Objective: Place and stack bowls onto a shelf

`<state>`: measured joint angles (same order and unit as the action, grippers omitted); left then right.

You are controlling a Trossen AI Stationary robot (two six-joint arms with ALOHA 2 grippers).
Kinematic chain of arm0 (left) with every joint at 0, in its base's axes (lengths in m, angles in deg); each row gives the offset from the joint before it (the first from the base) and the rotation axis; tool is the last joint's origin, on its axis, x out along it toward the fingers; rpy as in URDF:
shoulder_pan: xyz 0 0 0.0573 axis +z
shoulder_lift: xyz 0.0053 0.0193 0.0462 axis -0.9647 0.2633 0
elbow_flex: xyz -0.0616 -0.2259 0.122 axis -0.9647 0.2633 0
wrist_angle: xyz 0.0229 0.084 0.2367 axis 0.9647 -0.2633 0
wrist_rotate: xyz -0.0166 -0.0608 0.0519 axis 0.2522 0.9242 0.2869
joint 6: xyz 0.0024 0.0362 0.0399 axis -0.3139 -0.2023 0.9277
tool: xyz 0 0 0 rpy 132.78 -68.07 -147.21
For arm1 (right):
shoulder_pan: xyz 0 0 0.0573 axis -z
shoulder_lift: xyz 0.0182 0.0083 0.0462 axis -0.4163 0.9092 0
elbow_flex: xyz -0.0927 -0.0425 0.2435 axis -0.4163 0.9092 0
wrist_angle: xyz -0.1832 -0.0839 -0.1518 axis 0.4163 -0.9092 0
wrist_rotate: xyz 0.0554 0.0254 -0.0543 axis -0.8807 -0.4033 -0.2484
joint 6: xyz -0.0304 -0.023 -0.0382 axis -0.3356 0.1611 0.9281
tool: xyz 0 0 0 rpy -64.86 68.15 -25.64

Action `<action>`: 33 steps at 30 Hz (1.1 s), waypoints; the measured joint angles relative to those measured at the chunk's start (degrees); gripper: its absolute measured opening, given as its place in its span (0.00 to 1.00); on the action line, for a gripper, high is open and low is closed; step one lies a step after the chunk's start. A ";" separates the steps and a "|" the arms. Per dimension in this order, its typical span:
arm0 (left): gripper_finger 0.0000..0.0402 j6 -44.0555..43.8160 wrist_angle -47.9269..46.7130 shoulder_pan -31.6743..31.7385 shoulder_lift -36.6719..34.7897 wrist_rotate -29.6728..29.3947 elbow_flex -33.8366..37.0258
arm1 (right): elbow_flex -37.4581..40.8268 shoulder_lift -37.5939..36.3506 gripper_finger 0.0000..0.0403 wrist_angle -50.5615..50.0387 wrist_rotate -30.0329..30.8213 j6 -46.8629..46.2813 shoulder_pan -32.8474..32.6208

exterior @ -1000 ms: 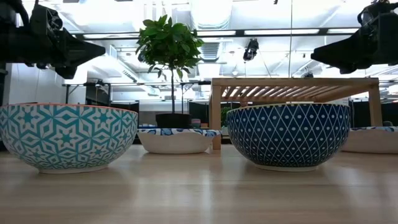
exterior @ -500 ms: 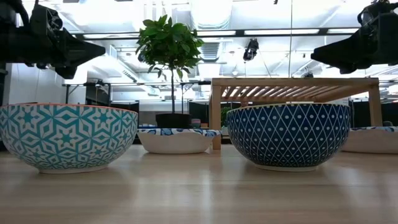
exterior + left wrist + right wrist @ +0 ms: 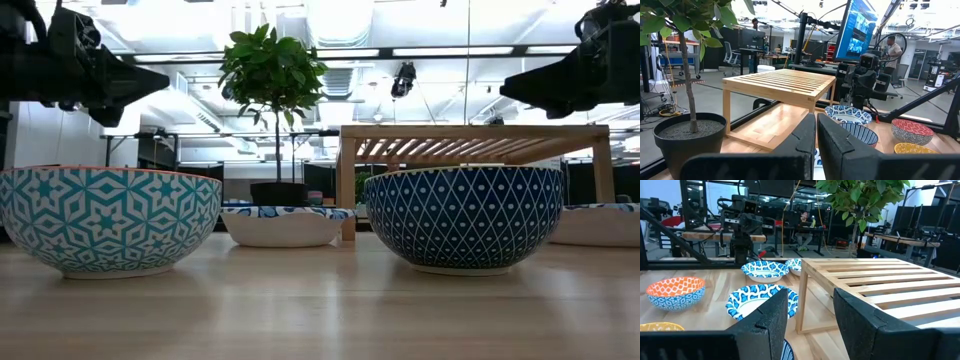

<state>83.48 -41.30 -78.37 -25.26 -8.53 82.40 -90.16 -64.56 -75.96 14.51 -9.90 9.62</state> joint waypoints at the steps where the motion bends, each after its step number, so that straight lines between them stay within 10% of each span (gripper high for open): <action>1: 0.00 0.00 0.25 0.00 0.02 -0.01 0.00 | 0.00 0.00 0.37 0.77 0.00 -1.78 0.00; 10: 0.00 -20.85 14.44 0.00 0.00 -0.02 -0.02 | 0.02 0.14 0.37 15.27 -7.80 -17.77 0.02; 22: 0.00 -23.51 24.29 -0.02 0.03 -3.21 -0.04 | -5.31 12.40 0.37 27.46 -9.89 -18.47 0.00; 33: 0.00 -17.56 24.57 -0.02 0.07 -6.79 -0.04 | -32.04 32.06 0.37 -10.97 2.03 -26.70 0.02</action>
<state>65.92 -16.73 -78.39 -25.20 -15.33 82.36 -122.20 -32.49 -86.93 16.54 -36.60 9.64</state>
